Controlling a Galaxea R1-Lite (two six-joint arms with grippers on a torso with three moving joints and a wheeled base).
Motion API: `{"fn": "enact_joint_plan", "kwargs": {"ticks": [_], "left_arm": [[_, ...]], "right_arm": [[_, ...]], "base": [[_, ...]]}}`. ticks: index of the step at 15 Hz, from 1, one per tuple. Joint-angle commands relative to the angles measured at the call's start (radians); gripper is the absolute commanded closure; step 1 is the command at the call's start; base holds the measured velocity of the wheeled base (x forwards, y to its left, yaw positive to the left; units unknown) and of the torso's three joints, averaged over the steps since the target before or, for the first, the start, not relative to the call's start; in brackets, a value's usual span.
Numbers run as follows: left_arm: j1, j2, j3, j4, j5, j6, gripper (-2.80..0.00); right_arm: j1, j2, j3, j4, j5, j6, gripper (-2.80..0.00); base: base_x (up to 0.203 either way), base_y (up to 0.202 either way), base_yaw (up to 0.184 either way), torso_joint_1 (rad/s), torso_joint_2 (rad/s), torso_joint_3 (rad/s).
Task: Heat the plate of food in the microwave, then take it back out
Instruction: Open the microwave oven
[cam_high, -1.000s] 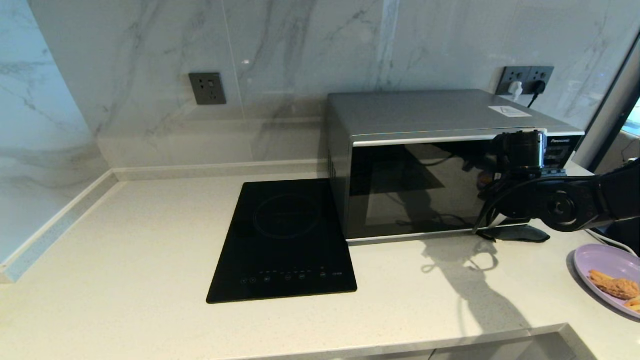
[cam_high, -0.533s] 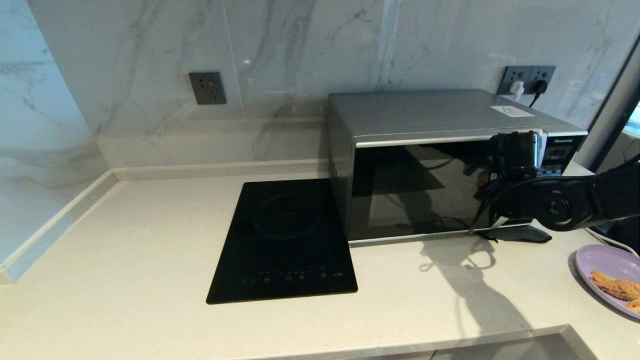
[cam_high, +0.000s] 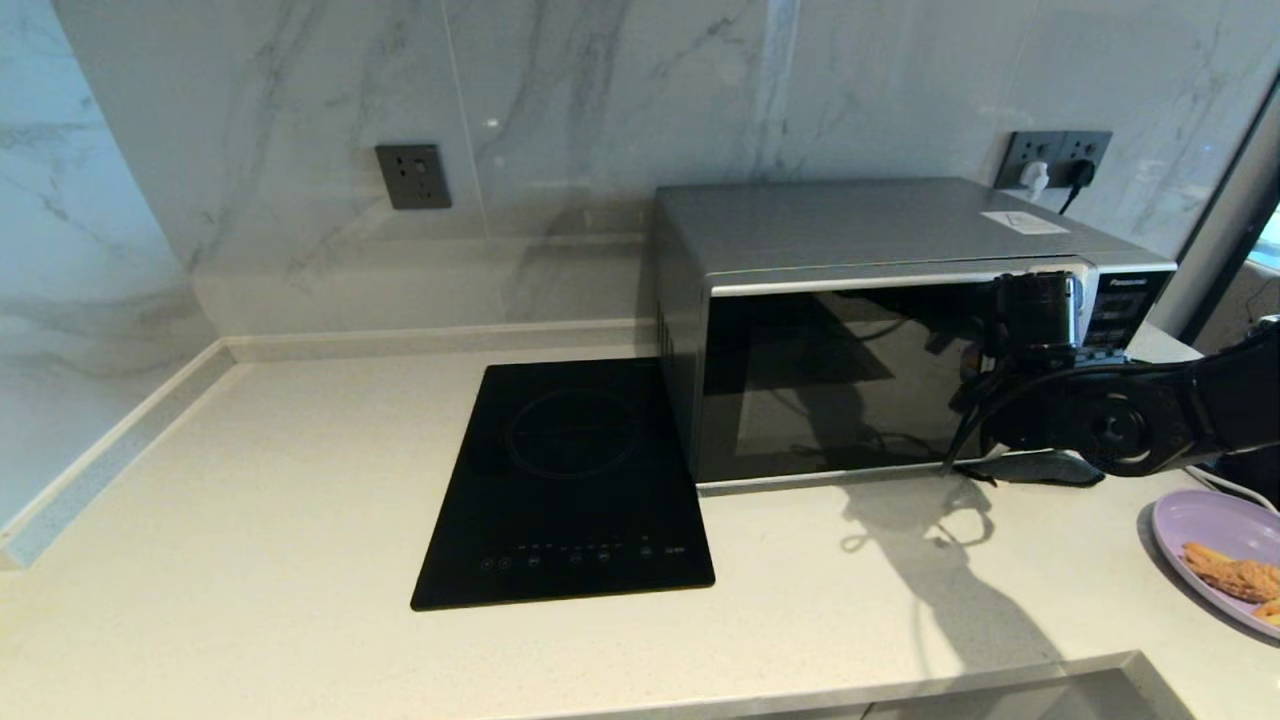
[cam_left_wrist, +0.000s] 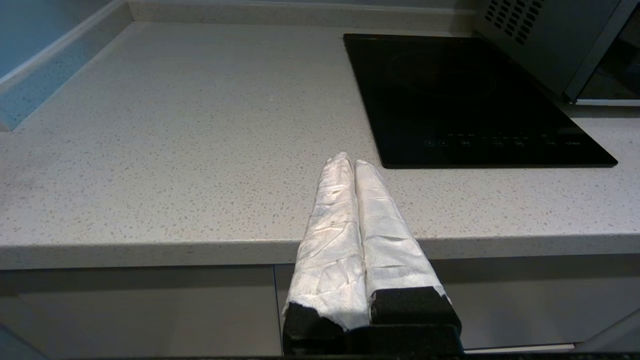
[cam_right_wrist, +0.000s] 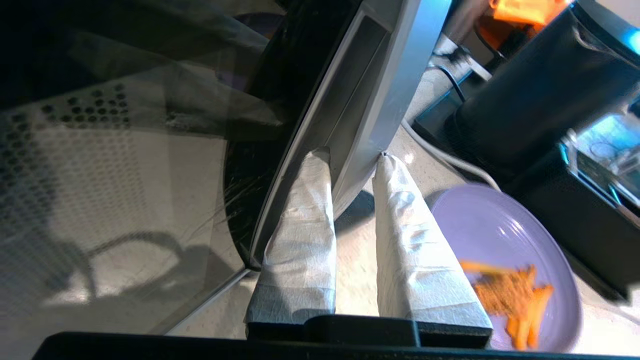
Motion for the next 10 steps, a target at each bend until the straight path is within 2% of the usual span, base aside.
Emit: {"fn": "enact_joint_plan", "kwargs": {"ticks": [1, 10], "left_arm": [[0.0, 0.002, 0.0, 0.0, 0.0, -0.001, 0.0], [0.0, 0.002, 0.0, 0.0, 0.0, -0.001, 0.0]], "right_arm": [[0.01, -0.024, 0.025, 0.003, 0.0, 0.011, 0.0], [0.013, -0.051, 0.073, 0.002, 0.006, 0.008, 0.0]], "base": [[0.0, 0.0, 0.0, 0.0, 0.0, 0.0], [0.0, 0.0, 0.0, 0.0, 0.0, 0.0]]}}
